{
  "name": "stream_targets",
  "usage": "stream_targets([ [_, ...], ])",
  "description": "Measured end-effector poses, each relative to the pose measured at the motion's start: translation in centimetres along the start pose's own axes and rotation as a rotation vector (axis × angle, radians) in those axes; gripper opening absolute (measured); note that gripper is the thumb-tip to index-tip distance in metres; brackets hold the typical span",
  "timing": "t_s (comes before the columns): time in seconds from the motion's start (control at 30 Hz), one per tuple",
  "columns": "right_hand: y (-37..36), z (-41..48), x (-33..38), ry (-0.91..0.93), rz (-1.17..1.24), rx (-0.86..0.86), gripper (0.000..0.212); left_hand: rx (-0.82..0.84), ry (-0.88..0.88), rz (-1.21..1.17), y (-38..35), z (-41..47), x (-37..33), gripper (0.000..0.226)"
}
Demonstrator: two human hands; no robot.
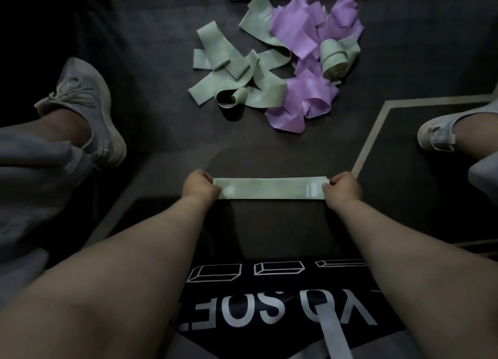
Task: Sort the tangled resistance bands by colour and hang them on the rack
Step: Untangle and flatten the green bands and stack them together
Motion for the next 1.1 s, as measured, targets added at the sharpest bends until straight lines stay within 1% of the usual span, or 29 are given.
stream_targets([
  [0.1, -0.3, 0.1, -0.2, -0.019, -0.038, -0.006, 0.028, -0.027, -0.006, 0.015, -0.3, 0.2, 0.3, 0.018],
  [0.2, -0.7, 0.2, -0.4, 0.006, -0.055, 0.025, 0.027, -0.046, 0.006, 0.016, -0.7, 0.5, 0.5, 0.017],
  [0.3, -0.5, 0.1, -0.4, -0.029, 0.008, 0.059, 0.028, -0.042, 0.016, 0.01, -0.9, 0.9, 0.6, 0.018],
  [0.37, -0.5, 0.0, -0.2, -0.04, 0.051, 0.08, 0.027, -0.045, 0.021, -0.014, -0.9, 1.1, 0.6, 0.023],
  [0.43, -0.5, 0.1, -0.1, -0.007, 0.053, 0.094, 0.018, -0.035, 0.029, -0.043, -0.8, 1.1, 0.6, 0.029],
  [0.53, -0.4, 0.0, 0.0, 0.005, 0.09, 0.096, 0.013, 0.003, 0.01, -0.034, -0.8, 1.3, 0.7, 0.023],
  [0.6, -0.3, -0.1, 0.1, 0.027, 0.137, 0.093, 0.015, 0.024, 0.01, -0.042, -0.8, 1.2, 0.7, 0.019],
  [0.7, 0.0, 0.0, 0.6, 0.094, 0.223, 0.139, 0.026, 0.034, 0.024, -0.067, -1.3, 1.0, 0.9, 0.012],
  [0.77, 0.4, 0.1, 1.2, 0.155, 0.196, 0.181, 0.032, 0.037, 0.039, -0.101, -1.5, 0.5, 1.1, 0.013],
  [0.83, 0.9, 0.2, 2.1, 0.208, 0.183, 0.163, 0.03, 0.046, 0.044, -0.156, -1.6, 0.3, 1.2, 0.016],
  [0.9, 1.3, 0.5, 3.1, 0.234, 0.206, 0.13, 0.027, 0.051, 0.013, -0.212, -1.2, 0.4, 0.8, 0.02],
  [0.97, 1.6, 0.9, 4.1, 0.264, 0.219, 0.126, 0.025, 0.029, -0.054, -0.243, -0.2, 1.0, -0.3, 0.02],
  [1.1, 1.6, 2.0, 5.8, 0.332, 0.161, 0.128, 0.021, -0.042, -0.193, -0.29, 2.5, 2.4, -3.5, 0.02],
])
Point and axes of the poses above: each hand's wrist, its own z-axis towards the middle knuckle, its own y-axis out of the back of the hand, x = y × z, the point moved 3 cm from there along z, towards the middle knuckle, and after that the axes turned 2 degrees about -x, right-handed, at the moved point
